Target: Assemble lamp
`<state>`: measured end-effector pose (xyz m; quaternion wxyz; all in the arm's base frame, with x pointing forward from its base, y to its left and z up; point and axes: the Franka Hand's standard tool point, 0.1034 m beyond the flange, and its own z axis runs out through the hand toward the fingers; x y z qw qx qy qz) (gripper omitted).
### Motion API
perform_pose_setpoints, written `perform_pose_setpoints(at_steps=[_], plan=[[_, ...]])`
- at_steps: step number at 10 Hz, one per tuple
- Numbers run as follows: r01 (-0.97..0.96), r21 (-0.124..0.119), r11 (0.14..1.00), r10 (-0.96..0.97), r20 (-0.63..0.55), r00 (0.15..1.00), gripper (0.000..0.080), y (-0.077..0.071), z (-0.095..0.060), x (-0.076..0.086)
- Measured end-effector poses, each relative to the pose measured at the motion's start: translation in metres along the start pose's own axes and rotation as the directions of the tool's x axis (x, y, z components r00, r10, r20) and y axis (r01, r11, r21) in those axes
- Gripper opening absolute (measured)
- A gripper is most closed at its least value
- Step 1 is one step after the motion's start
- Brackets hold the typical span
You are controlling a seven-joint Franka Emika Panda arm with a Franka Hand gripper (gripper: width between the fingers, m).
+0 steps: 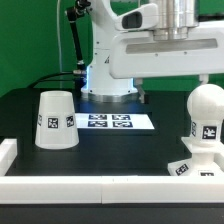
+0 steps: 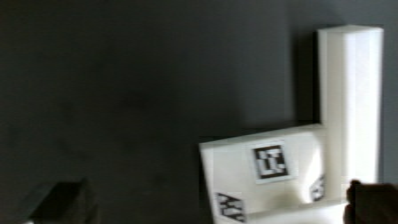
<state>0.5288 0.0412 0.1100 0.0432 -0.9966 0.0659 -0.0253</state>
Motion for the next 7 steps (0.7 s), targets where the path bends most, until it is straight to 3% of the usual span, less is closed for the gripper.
perform_pose_setpoints(at_steps=[2,7], plan=[[-0.003,-0.002,1.000,0.003,-0.002,1.000,0.0699,0.005,0.001,0.001],[-0.019,-0.016,1.000,0.019,-0.008,1.000,0.0699,0.045,-0.002,0.007]])
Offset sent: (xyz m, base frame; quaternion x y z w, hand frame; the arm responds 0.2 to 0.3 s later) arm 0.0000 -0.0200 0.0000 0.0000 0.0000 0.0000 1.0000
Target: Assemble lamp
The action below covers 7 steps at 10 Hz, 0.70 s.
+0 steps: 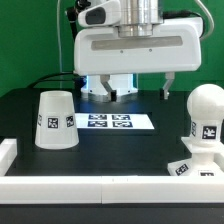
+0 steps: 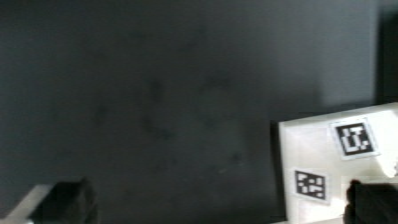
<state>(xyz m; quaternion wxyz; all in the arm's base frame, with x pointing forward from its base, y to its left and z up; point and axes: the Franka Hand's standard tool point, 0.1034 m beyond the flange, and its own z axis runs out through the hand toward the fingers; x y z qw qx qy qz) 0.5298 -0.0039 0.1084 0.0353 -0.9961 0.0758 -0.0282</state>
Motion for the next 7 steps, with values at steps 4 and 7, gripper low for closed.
perform_pose_setpoints(at_steps=[4,7], plan=[[-0.024,-0.016,1.000,0.025,0.012,1.000,0.0699,0.060,-0.012,-0.027],[-0.025,-0.021,0.999,0.026,0.012,1.000,0.0699,0.078,-0.015,-0.033]])
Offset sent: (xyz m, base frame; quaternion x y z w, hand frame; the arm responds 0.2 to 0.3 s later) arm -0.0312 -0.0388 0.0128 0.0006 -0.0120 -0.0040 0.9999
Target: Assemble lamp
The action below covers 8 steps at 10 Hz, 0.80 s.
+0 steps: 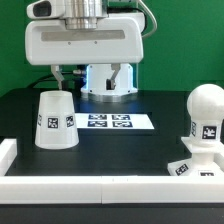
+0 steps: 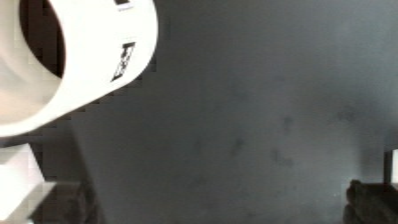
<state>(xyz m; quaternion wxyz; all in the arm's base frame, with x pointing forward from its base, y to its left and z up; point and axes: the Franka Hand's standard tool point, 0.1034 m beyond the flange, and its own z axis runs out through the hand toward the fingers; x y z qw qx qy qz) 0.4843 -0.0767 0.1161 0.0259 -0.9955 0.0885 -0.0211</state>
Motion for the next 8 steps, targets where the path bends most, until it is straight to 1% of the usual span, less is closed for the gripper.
perform_pose_setpoints(at_steps=[2,3,4,5,6,7,8], plan=[[0.000,0.000,1.000,0.000,0.001,1.000,0.0699,0.000,0.000,0.000],[-0.002,0.000,1.000,0.002,0.004,1.000,0.0699,0.001,0.001,-0.005],[-0.014,0.003,1.000,0.014,0.023,1.000,0.0699,0.007,0.001,-0.027],[-0.023,0.006,1.000,0.023,0.031,0.999,0.0699,0.013,0.001,-0.044],[-0.028,0.008,1.000,0.028,0.040,0.999,0.0699,0.015,0.002,-0.053],[-0.031,0.009,0.999,0.031,0.042,0.999,0.0699,0.016,0.002,-0.059],[-0.030,0.007,1.000,0.029,0.040,0.999,0.0699,0.018,0.004,-0.059]])
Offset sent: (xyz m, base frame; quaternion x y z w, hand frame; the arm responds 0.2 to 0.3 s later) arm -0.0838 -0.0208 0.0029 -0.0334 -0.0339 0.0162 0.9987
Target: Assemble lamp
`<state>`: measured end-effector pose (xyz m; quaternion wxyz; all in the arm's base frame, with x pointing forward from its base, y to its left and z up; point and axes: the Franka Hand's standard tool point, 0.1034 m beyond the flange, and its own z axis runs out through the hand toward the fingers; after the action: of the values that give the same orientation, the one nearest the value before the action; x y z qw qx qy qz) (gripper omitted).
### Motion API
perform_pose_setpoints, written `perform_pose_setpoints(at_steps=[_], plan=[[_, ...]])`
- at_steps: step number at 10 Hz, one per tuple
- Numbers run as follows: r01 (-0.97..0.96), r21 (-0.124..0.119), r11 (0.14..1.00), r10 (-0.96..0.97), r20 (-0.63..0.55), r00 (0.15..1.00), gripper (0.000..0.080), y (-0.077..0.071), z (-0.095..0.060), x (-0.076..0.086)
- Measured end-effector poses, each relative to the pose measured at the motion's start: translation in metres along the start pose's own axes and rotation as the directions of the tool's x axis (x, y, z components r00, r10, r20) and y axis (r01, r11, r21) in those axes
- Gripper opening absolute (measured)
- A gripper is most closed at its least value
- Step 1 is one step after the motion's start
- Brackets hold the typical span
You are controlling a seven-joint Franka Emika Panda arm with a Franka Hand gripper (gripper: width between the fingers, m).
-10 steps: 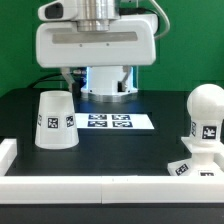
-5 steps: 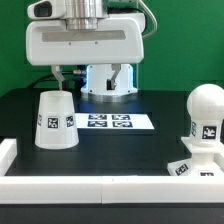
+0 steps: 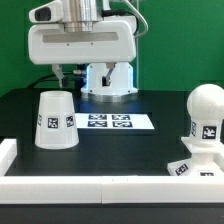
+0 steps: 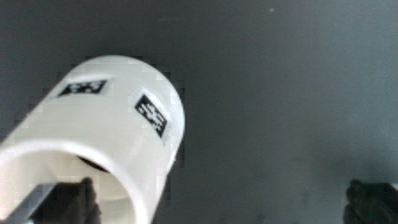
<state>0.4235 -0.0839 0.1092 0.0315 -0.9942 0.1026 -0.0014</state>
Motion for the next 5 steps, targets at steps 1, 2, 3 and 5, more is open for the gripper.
perform_pose_setpoints(at_steps=[1,2,3,5], plan=[[0.003,-0.003,1.000,-0.003,0.003,1.000,0.0699,0.001,0.003,0.000],[0.009,-0.006,1.000,-0.009,0.008,1.000,0.0699,0.002,0.006,0.002],[0.024,-0.008,1.000,-0.023,0.013,1.000,0.0699,0.003,0.010,0.002],[0.030,-0.011,0.999,-0.030,0.021,0.999,0.0699,0.006,0.018,0.003]])
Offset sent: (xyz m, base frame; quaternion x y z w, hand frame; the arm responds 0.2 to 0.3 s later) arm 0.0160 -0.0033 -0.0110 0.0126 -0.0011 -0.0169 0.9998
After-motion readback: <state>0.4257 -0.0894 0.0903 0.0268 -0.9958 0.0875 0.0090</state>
